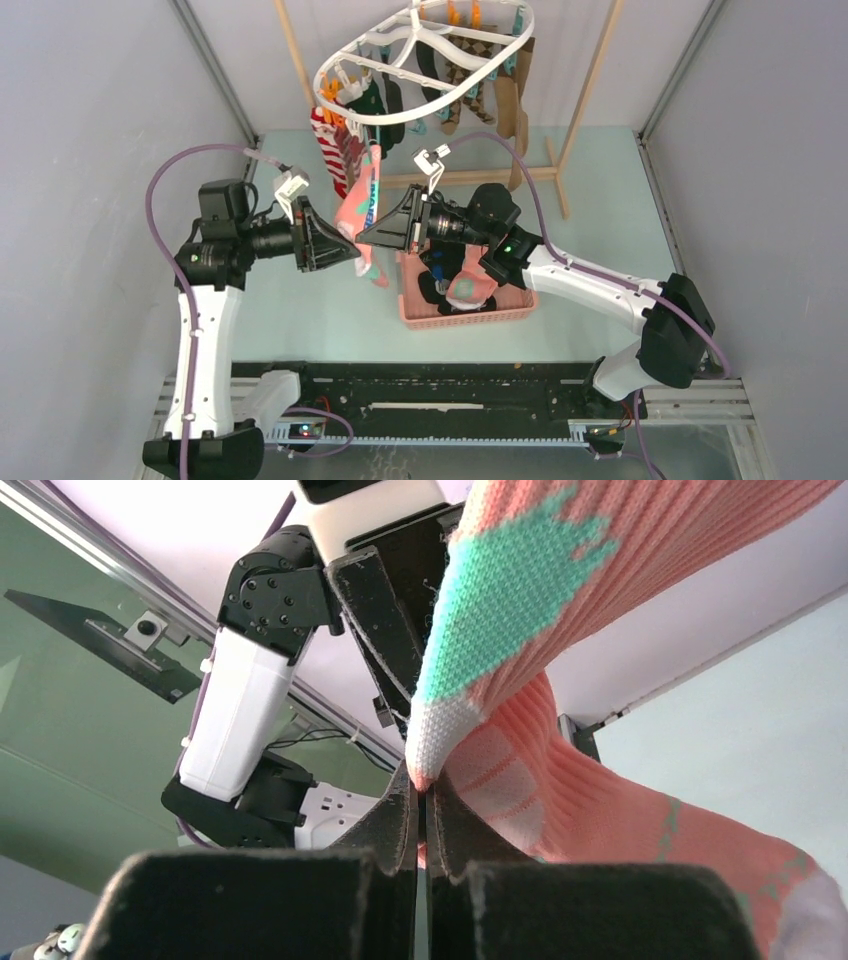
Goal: Remove the socks clipped to the hanger
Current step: Remove the sock from the hanger.
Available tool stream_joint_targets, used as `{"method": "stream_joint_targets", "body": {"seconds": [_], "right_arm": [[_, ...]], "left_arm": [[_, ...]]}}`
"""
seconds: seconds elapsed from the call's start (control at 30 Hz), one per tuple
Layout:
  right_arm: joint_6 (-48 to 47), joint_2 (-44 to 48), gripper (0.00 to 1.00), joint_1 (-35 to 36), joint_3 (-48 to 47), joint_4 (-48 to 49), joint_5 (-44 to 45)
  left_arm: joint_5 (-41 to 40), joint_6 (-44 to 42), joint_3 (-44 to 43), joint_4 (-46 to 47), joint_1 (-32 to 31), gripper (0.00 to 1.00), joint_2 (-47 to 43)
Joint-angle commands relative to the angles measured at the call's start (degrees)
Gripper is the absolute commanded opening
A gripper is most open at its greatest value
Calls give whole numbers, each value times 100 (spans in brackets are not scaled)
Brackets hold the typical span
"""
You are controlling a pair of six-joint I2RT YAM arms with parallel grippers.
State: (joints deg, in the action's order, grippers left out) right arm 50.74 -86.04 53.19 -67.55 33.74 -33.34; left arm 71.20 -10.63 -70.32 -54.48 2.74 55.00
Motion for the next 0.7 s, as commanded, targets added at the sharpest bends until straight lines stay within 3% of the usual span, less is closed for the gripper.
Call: {"method": "stream_joint_targets", "body": {"seconds": [0.0, 0.1, 0.2, 0.23, 0.33, 0.4, 0.53, 0.67], "right_arm": [[28, 125, 0, 47, -4, -139, -242], [-78, 214, 0, 36, -6, -384, -158], [-166, 322, 0, -11, -4, -620, -82], [-181, 351, 0, -30, -4, -656, -77], [-159, 417, 0, -91, -4, -689, -138], [-136, 445, 0, -134, -8, -690, -216], [-2, 441, 0, -226, -5, -648, -462], [34, 432, 0, -256, -6, -640, -629]], "left_arm": [[126, -36, -77, 165, -19, 22, -240], [-102, 35, -93, 185, -21, 8, -302], [-316, -71, -49, 88, -21, 14, -450], [-377, -170, -36, 27, -20, 24, -508], [-609, -568, -61, -299, -19, 68, -627], [-739, -929, -144, -586, -19, 80, -628], [-778, -1636, -467, -979, 12, 87, -420], [-345, -1658, -1093, -1034, 50, 88, 171]]}}
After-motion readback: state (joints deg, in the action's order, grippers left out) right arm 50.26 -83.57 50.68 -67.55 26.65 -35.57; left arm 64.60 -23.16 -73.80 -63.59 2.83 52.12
